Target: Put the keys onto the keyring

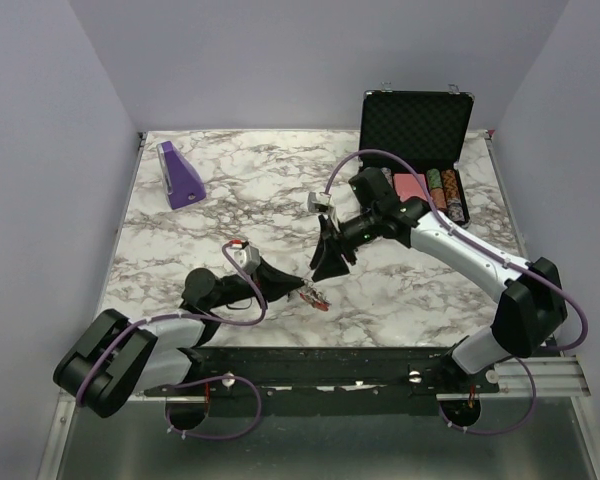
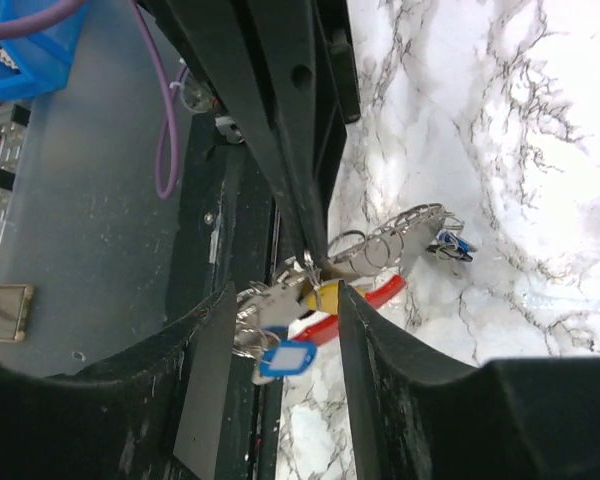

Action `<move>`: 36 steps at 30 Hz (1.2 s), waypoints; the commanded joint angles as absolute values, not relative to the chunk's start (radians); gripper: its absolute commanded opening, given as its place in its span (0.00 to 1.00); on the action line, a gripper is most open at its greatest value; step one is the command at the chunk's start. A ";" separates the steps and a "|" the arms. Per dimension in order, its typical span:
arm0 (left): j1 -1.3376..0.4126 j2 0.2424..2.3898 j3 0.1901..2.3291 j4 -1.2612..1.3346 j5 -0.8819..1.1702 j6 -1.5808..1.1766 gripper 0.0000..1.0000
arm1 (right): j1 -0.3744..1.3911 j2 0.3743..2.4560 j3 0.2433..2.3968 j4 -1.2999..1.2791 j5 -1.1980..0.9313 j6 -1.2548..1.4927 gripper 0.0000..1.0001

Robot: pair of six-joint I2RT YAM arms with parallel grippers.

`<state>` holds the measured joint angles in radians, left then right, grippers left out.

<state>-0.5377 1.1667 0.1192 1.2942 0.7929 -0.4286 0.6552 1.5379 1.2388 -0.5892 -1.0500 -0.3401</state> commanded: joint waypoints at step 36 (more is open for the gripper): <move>-0.522 0.808 0.126 1.006 0.795 -0.311 0.00 | 0.623 1.552 1.330 -0.702 -1.227 -0.507 0.55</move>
<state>-0.5236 0.8082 0.1188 0.9901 0.7612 -0.3260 0.6262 1.4883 1.2667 -0.5991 -1.1622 -0.4110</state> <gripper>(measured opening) 0.008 0.551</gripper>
